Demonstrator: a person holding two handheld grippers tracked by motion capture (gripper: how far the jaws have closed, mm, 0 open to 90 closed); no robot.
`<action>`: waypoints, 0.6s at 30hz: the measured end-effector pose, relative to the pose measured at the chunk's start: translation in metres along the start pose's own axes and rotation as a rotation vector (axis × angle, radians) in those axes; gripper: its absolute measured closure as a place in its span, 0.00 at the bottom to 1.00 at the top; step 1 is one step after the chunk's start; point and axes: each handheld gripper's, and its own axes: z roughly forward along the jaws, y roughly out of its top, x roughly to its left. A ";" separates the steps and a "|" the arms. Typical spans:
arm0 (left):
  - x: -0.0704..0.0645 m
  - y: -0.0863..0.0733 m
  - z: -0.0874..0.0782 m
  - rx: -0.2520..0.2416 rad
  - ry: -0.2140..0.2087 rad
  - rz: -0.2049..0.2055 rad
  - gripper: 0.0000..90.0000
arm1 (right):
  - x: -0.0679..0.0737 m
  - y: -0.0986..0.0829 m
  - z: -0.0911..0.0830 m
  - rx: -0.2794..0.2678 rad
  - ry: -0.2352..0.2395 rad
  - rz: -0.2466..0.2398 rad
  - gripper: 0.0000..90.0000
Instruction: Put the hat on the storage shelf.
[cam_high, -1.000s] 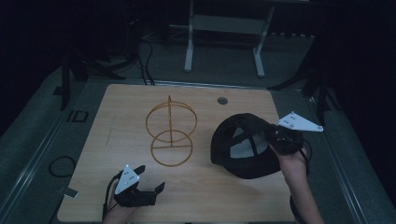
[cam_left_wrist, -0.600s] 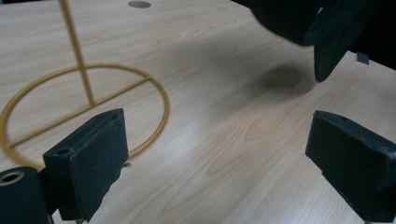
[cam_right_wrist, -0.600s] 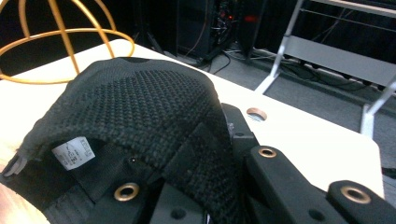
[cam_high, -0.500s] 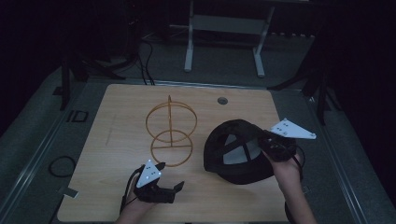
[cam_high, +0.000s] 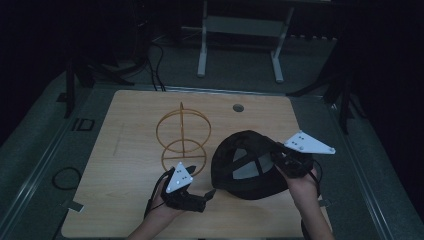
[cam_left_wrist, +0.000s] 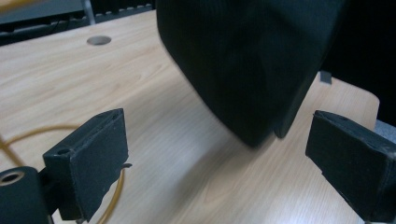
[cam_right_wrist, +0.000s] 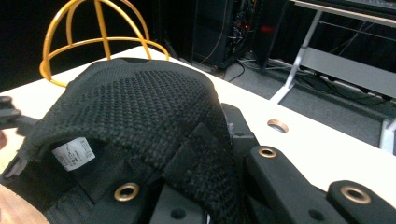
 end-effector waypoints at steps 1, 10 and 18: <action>-0.001 0.003 0.001 -0.008 0.000 0.002 0.07 | 0.001 0.000 0.000 0.000 0.004 0.000 0.98; -0.006 0.028 0.005 -0.061 -0.020 0.036 0.08 | 0.008 0.004 -0.011 -0.030 0.078 -0.018 0.98; -0.006 0.034 0.004 -0.110 0.007 -0.016 0.32 | 0.013 0.004 -0.019 -0.045 0.104 -0.045 0.98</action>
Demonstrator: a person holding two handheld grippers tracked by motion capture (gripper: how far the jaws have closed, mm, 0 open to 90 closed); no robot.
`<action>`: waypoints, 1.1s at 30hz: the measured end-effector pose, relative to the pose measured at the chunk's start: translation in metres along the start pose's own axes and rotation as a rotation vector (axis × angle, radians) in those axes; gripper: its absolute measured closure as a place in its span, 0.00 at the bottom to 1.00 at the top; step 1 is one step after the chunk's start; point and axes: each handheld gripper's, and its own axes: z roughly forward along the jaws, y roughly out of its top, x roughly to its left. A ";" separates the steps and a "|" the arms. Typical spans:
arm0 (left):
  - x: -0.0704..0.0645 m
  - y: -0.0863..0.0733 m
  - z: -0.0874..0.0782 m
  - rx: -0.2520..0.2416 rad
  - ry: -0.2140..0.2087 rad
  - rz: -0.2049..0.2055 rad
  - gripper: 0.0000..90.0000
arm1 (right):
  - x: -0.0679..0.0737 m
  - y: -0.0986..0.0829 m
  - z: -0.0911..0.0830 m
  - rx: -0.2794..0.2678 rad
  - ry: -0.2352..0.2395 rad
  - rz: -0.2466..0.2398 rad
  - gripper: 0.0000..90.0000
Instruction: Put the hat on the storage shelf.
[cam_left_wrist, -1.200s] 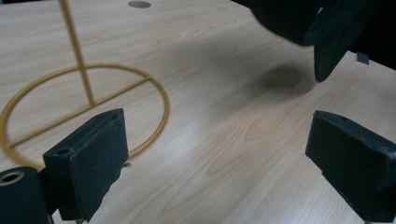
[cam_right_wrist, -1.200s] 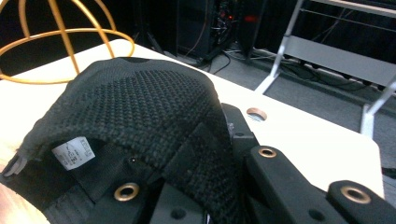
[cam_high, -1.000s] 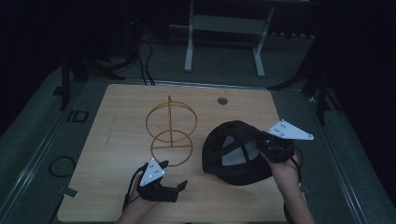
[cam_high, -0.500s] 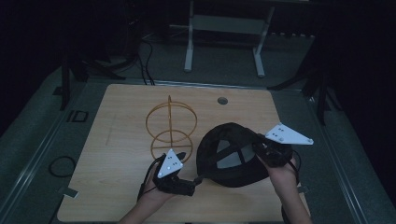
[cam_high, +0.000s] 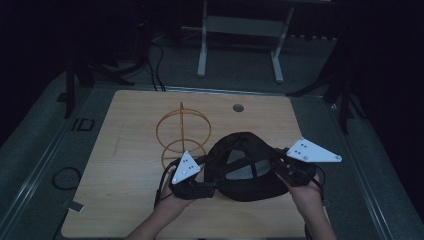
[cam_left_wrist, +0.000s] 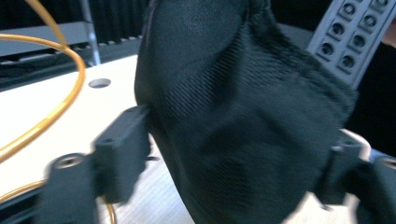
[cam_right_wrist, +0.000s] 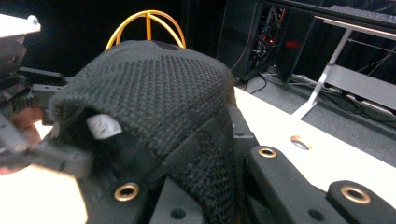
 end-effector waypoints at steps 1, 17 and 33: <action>0.000 0.000 0.000 0.003 0.005 -0.010 0.38 | 0.000 -0.001 -0.001 0.000 0.005 0.001 0.98; -0.007 0.027 0.014 -0.017 0.141 -0.001 0.98 | -0.002 -0.025 -0.010 0.034 -0.026 0.038 0.98; -0.015 0.053 0.023 -0.048 0.148 0.076 0.98 | -0.006 -0.057 -0.009 0.084 -0.133 0.076 0.98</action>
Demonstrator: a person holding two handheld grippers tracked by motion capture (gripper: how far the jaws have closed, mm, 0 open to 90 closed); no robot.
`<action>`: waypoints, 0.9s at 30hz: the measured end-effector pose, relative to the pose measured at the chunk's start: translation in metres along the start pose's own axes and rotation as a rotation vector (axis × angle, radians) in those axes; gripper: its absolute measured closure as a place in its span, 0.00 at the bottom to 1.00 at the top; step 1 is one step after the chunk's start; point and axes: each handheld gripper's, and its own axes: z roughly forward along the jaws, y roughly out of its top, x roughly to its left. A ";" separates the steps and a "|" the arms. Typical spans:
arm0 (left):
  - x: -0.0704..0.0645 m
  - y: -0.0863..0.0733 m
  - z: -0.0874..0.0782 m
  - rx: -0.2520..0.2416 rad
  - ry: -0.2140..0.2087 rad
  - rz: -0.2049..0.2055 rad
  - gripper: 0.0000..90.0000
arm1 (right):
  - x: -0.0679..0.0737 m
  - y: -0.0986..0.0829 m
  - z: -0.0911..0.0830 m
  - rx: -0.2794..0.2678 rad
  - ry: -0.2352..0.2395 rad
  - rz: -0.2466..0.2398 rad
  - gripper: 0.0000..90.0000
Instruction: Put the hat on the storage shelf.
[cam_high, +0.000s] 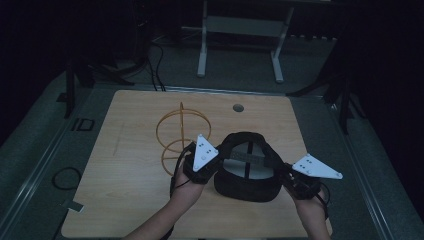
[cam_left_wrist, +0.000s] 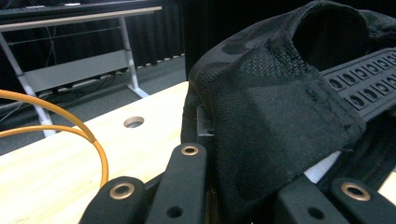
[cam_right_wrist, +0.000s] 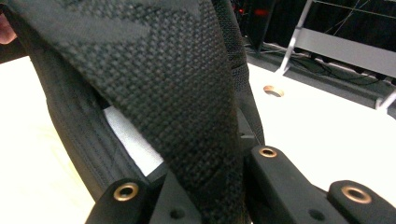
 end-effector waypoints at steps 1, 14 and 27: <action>0.001 0.000 0.000 -0.003 -0.006 -0.017 0.98 | 0.000 0.000 0.000 -0.003 0.001 0.001 0.98; 0.003 0.015 0.003 -0.032 -0.035 -0.031 0.98 | 0.003 -0.008 -0.010 -0.032 0.104 0.015 0.68; -0.002 0.019 0.014 -0.039 -0.080 -0.016 0.98 | 0.001 -0.032 -0.030 0.035 0.269 -0.011 0.34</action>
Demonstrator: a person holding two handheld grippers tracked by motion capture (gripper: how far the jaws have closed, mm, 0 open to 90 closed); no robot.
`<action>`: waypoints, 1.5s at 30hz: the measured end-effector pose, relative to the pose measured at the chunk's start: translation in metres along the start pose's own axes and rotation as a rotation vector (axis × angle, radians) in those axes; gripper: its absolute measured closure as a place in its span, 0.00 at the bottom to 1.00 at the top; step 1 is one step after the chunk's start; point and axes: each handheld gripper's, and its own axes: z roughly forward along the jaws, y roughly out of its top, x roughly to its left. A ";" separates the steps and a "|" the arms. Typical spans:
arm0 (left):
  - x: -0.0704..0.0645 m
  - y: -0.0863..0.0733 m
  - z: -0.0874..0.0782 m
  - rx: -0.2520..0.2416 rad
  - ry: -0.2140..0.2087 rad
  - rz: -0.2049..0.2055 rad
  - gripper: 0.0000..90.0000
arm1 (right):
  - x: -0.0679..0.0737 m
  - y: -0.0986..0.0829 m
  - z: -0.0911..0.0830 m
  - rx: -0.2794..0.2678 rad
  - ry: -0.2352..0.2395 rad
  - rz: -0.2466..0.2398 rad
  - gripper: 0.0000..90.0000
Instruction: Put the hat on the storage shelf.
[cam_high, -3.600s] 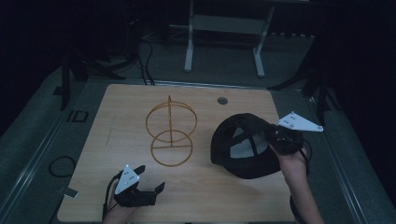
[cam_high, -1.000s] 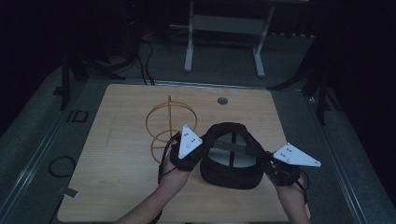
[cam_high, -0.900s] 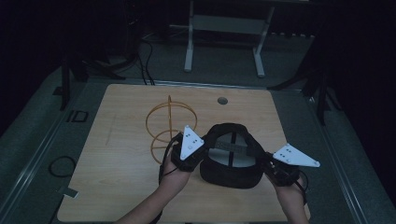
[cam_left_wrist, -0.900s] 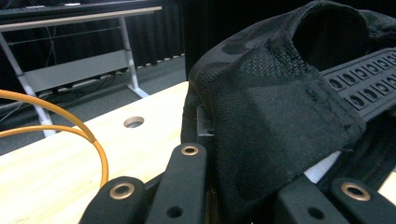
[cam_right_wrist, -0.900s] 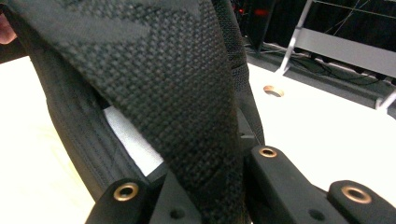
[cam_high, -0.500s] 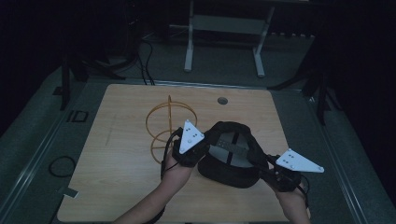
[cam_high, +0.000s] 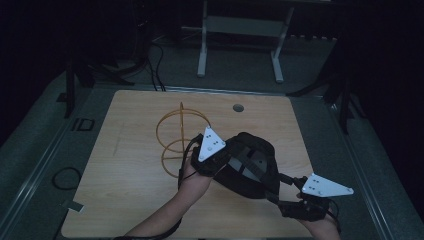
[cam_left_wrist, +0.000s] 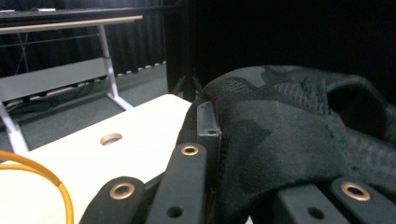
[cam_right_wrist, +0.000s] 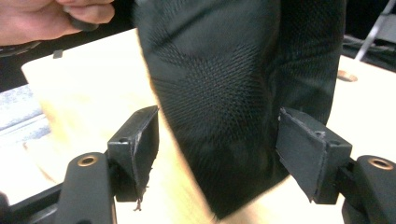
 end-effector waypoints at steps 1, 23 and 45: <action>0.001 0.000 0.000 -0.012 -0.027 -0.001 0.98 | 0.000 -0.002 -0.003 0.005 0.005 -0.005 0.34; 0.028 -0.009 -0.019 -0.030 -0.347 0.103 0.98 | -0.039 0.008 -0.035 -0.045 0.028 -0.195 0.55; 0.036 -0.002 -0.025 -0.058 -0.503 0.074 0.98 | -0.002 0.053 0.004 -0.069 0.203 -0.462 0.74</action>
